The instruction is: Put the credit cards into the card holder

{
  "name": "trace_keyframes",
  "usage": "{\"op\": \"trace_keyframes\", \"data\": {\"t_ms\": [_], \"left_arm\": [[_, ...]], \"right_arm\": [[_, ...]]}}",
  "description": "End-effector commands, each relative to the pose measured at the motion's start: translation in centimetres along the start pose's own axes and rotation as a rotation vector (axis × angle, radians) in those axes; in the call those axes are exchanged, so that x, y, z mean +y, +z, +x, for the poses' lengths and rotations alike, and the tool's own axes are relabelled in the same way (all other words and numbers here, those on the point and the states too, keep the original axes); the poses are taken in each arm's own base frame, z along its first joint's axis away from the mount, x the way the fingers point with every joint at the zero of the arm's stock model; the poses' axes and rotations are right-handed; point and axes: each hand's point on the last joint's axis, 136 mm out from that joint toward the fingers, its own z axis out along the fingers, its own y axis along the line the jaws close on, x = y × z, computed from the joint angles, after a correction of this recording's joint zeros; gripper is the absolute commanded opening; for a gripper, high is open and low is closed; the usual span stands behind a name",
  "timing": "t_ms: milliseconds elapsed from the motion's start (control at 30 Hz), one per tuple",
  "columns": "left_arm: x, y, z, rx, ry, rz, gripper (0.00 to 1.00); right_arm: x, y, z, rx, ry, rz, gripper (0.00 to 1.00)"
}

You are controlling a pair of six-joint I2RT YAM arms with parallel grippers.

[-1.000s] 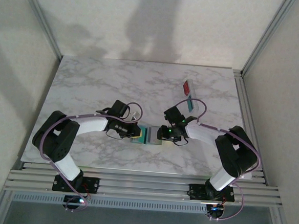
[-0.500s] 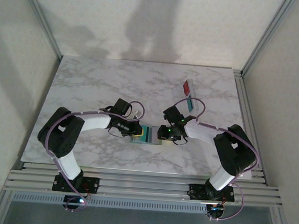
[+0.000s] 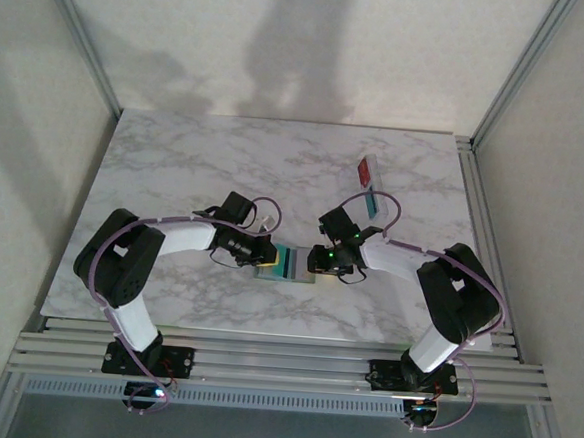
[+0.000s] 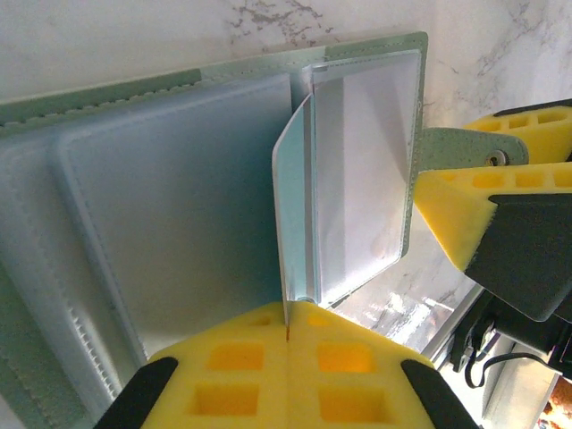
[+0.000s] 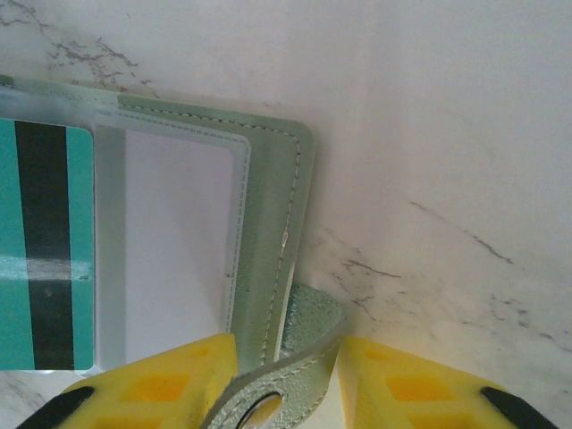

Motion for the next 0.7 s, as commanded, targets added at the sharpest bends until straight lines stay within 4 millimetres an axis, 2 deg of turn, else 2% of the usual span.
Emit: {"op": "trace_keyframes", "data": {"t_ms": [0,300,667], "left_arm": [[1.3,0.2,0.4,0.005,-0.049,-0.023,0.00],[-0.1,0.5,0.6,0.012,-0.077,0.067,0.00],[0.1,0.3,0.8,0.001,-0.080,0.068,0.00]], "right_arm": [[-0.2,0.3,0.3,0.016,-0.008,0.003,0.35],[0.1,0.5,0.4,0.001,0.003,-0.032,0.35],[0.4,0.9,0.6,0.015,-0.001,-0.047,0.31]]}}
